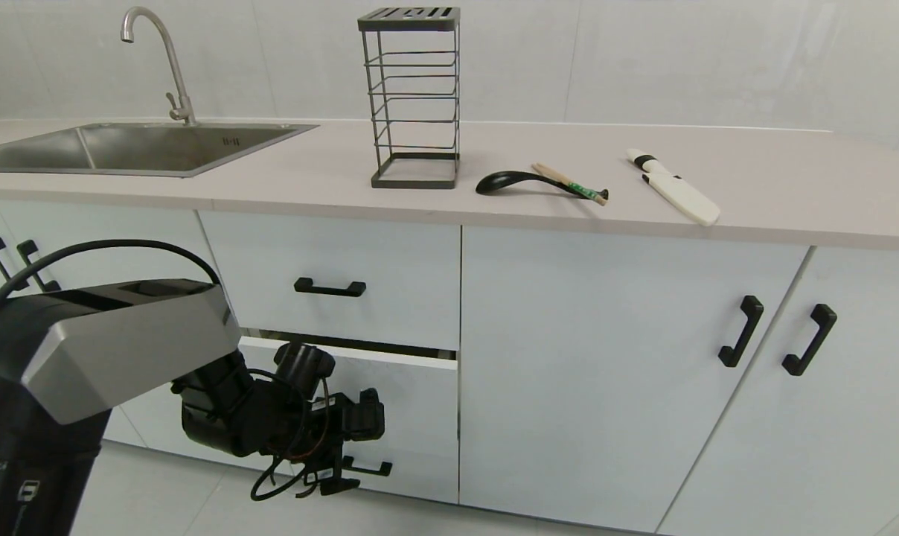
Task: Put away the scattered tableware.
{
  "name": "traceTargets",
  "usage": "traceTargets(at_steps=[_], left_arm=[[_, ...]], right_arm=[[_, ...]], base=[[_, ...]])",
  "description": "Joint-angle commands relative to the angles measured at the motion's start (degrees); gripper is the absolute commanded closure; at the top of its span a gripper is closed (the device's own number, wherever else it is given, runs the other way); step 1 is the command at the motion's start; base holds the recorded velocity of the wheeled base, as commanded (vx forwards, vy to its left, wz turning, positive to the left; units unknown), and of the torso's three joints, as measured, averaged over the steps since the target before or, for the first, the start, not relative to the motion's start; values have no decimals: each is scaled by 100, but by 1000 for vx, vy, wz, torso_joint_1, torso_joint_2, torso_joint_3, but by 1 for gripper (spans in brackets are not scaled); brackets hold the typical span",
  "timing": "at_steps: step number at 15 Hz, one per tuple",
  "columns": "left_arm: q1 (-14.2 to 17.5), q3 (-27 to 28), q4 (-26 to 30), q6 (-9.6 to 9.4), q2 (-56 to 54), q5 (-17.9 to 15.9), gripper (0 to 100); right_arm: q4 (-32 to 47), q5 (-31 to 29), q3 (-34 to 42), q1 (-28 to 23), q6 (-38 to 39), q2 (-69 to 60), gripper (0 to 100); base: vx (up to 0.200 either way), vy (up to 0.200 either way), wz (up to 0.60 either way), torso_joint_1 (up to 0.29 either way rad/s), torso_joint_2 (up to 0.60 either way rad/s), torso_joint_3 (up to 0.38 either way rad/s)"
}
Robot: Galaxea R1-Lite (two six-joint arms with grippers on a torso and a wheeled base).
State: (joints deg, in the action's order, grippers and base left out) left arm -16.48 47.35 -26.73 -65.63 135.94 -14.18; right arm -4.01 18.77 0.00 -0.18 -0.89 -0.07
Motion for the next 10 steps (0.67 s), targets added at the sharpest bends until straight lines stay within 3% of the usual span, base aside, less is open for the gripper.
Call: traceTargets(at_steps=[1,5,7,10], left_arm=[[5,2,-86,-2,-67,3,0],[-13,-437,-86,-11,-366,-15,0],[-13,-718,-78,-195,-560,-120,0],[-13,-1254,-34,-239,-911,-226,0]], right_arm=[[-3,4,0,1,1,7,100],[-3,4,0,1,1,7,100],[-3,4,0,1,10,7,100],[-3,4,0,1,27,7,100]], base=[[0,0,0,0,0,0],[0,0,0,0,0,0],[0,0,0,0,0,0],[0,0,0,0,0,0]])
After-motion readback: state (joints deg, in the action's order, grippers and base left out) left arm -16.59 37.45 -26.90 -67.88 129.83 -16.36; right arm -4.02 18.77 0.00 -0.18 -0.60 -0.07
